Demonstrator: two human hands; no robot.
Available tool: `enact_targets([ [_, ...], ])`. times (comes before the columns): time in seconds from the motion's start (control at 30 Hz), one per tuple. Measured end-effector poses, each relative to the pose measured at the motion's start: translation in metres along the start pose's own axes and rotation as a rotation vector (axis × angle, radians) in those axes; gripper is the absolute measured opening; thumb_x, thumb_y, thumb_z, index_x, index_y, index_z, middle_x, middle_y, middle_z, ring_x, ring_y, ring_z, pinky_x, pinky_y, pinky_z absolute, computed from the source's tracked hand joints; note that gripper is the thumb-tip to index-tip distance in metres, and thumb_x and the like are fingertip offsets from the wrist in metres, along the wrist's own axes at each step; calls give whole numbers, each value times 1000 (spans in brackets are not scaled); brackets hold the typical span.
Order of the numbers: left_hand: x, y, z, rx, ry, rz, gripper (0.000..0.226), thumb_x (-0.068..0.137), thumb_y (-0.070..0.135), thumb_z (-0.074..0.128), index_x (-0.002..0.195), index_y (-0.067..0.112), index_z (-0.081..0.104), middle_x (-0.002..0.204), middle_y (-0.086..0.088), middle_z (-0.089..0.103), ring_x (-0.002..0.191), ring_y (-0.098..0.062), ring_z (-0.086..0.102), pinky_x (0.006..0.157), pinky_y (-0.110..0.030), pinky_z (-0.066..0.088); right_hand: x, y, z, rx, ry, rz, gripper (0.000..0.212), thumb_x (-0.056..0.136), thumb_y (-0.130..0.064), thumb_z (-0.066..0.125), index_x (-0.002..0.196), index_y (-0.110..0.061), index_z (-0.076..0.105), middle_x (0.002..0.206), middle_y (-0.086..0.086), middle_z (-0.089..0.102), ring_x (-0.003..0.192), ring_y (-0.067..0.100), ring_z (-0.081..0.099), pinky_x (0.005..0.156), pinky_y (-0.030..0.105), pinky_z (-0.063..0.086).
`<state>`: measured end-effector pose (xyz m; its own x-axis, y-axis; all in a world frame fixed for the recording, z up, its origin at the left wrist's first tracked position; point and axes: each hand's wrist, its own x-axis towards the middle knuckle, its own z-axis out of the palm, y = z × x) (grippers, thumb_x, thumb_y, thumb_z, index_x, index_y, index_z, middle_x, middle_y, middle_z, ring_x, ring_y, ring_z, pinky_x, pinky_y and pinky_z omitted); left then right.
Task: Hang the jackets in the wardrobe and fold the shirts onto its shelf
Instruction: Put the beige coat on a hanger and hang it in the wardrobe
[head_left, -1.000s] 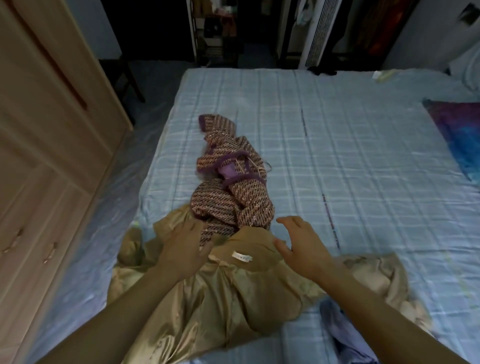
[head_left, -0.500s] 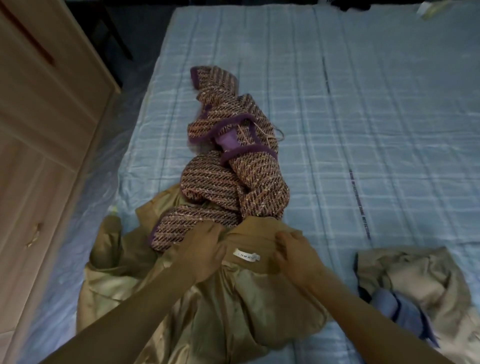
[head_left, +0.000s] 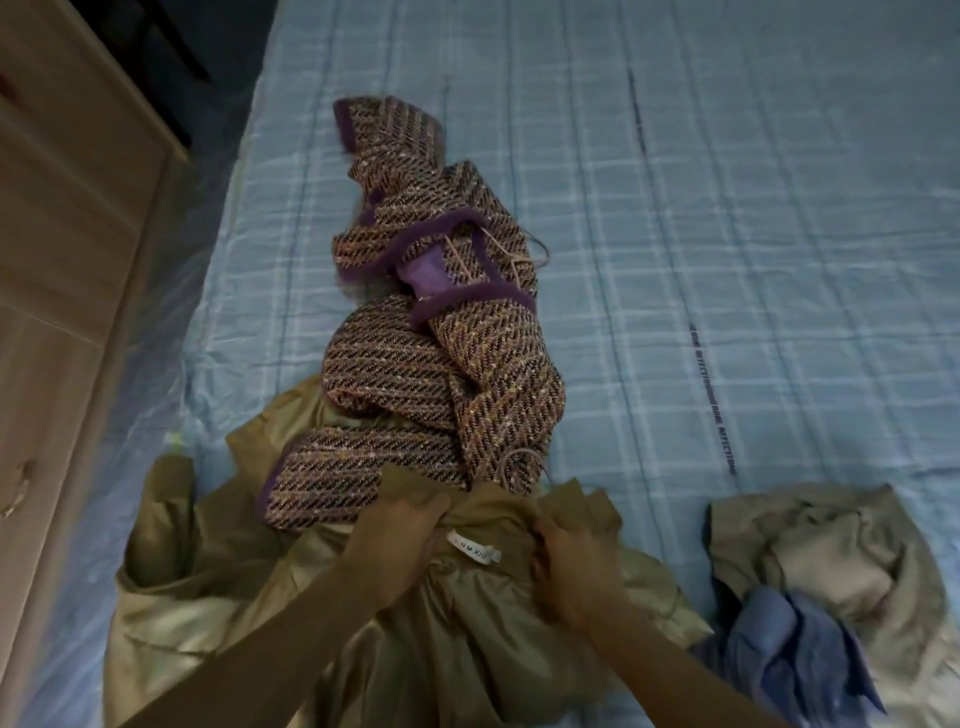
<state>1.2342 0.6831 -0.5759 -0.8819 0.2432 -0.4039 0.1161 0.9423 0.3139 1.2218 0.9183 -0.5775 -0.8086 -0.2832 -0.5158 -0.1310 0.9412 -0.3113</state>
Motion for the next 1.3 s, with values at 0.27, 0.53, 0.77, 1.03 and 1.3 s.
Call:
enact_targets([
  [0.27, -8, -1, 8, 150, 75, 100, 25, 86, 47, 45, 86, 27, 60, 82, 5, 62, 71, -19, 62, 59, -29, 51, -5, 6, 1, 53, 74, -44, 30, 89, -18, 47, 115, -25, 60, 105, -1, 64, 90, 18, 59, 66, 26, 35],
  [0.53, -25, 9, 25, 286, 12, 164, 16, 69, 24, 56, 81, 26, 67, 69, 4, 64, 58, -20, 64, 65, -31, 55, -18, 10, 22, 21, 99, -87, 30, 81, -9, 54, 106, -22, 63, 94, 1, 65, 86, 23, 62, 70, 30, 43],
  [0.77, -45, 14, 2, 271, 265, 191, 26, 72, 24, 44, 89, 23, 64, 82, 0, 61, 70, -23, 62, 64, -33, 44, -33, 8, 6, 124, 299, -167, 26, 77, -24, 51, 101, -21, 62, 90, -1, 59, 79, 20, 57, 65, 35, 49],
  [1.03, -68, 34, -80, 185, 454, 202, 39, 59, 10, 76, 95, 13, 61, 91, -7, 58, 77, -28, 58, 60, -37, 50, -61, -15, -64, 252, 525, -264, 26, 84, -22, 47, 105, -18, 61, 93, 1, 57, 80, 18, 54, 66, 37, 49],
  [1.3, -124, 68, -167, 170, 689, 230, 34, 67, 8, 77, 99, 8, 66, 94, -9, 60, 79, -29, 57, 63, -42, 45, -108, -47, -143, 259, 756, -384, 26, 78, -6, 58, 103, -13, 62, 92, 4, 56, 78, 21, 55, 62, 37, 48],
])
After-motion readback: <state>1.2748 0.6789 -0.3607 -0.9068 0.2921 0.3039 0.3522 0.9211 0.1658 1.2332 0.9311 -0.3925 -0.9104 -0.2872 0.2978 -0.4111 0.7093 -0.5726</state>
